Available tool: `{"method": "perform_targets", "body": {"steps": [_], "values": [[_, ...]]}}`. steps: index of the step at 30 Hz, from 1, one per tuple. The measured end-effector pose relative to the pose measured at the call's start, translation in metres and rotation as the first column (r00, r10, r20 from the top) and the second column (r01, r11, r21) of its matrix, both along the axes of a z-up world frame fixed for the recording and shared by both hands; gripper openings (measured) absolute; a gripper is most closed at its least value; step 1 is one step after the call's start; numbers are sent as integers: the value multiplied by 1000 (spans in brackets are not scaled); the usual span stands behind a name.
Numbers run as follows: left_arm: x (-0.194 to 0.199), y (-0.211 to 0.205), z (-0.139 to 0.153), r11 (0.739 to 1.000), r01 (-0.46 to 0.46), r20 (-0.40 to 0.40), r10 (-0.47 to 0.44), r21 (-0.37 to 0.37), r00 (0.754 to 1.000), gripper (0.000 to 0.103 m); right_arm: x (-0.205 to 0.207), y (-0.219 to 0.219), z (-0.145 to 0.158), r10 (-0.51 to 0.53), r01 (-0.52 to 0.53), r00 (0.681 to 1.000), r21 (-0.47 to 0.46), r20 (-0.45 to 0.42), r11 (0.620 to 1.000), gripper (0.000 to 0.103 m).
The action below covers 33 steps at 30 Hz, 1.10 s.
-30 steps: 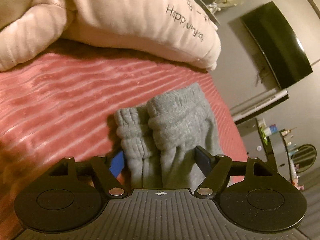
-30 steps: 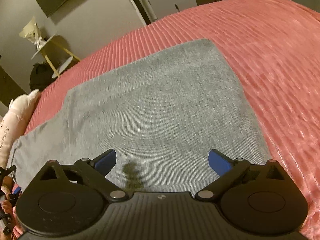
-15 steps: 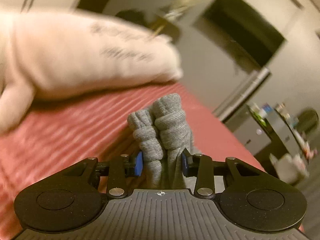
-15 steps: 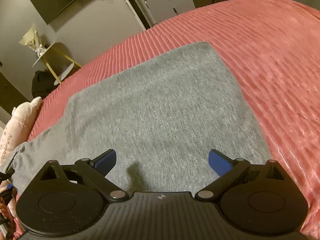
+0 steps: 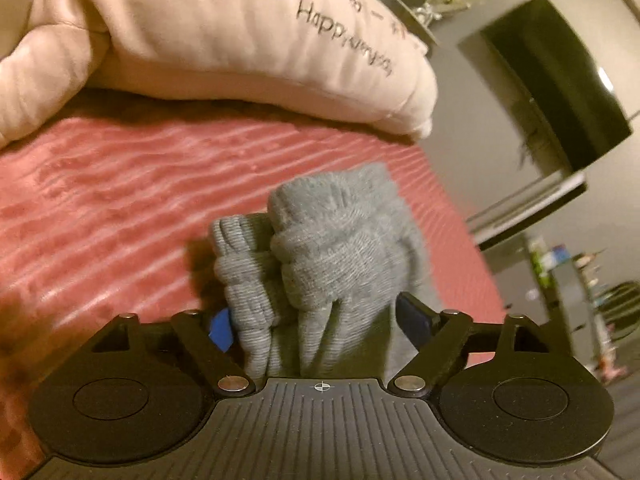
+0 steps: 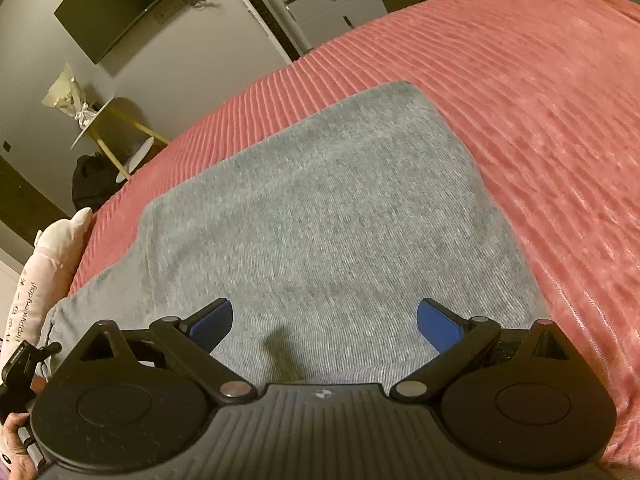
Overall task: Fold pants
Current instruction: 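Grasp both ribbed cuffs with the left gripper and lift them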
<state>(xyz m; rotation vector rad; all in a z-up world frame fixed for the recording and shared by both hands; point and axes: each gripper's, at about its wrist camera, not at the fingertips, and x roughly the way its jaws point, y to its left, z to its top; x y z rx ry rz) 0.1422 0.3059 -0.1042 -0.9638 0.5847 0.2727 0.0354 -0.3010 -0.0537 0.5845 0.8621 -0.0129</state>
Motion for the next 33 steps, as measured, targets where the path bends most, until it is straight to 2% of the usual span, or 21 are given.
{"method": "perform_targets", "body": {"steps": [3,5,7,8,9,12,15,17,19,21,23,24,26,27,28,31,33], "values": [[2,0,6,1000,9,23,-9,-17,1000,94,0,-1,0,-5,5,1000,10,4,1000,99],[8,-2,6,1000,13,-22,-13,0,1000,92,-1,-2,0,-5,5,1000,13,5,1000,99],[17,-9,7,997,26,-113,-18,75,993,71,-1,-2,0,-4,4,1000,14,7,1000,99],[19,-11,7,993,44,-150,-27,112,988,54,-1,-2,0,-5,4,1000,15,7,1000,99],[19,-12,8,991,56,-149,-38,123,988,45,-2,-2,0,-6,6,1000,17,9,1000,99],[7,-15,27,993,64,-55,-59,102,997,37,-4,-3,0,-16,15,1000,27,18,1000,99],[0,-40,67,964,127,27,-137,235,990,34,-7,-7,1,-40,39,999,44,33,998,99],[-7,-64,93,932,165,86,-203,324,975,34,-8,-10,0,-60,58,997,60,38,997,99],[-17,-93,117,900,203,142,-276,386,951,33,-10,-14,0,-78,75,996,81,44,994,99],[-27,-129,138,847,243,181,-363,473,914,33,-13,-18,1,-100,94,993,102,58,990,99],[-35,-171,155,781,288,201,-461,555,864,33,-18,-23,2,-122,111,989,130,82,985,99],[-38,-193,160,745,322,201,-518,584,832,33,-20,-25,2,-130,115,987,147,95,982,99],[-45,-240,160,650,382,167,-619,657,768,33,-25,-29,2,-145,121,982,182,122,976,99],[-47,-267,153,584,416,126,-670,697,731,33,-27,-31,2,-150,121,980,199,134,972,99],[-48,-288,146,537,450,83,-703,714,706,33,-29,-33,2,-154,122,978,215,142,969,99],[-43,-342,105,425,587,-93,-752,689,653,38,-33,-39,2,-164,119,973,258,163,959,99],[-38,-367,78,357,683,-244,-747,637,618,54,-35,-39,2,-159,107,972,278,172,955,99]]}}
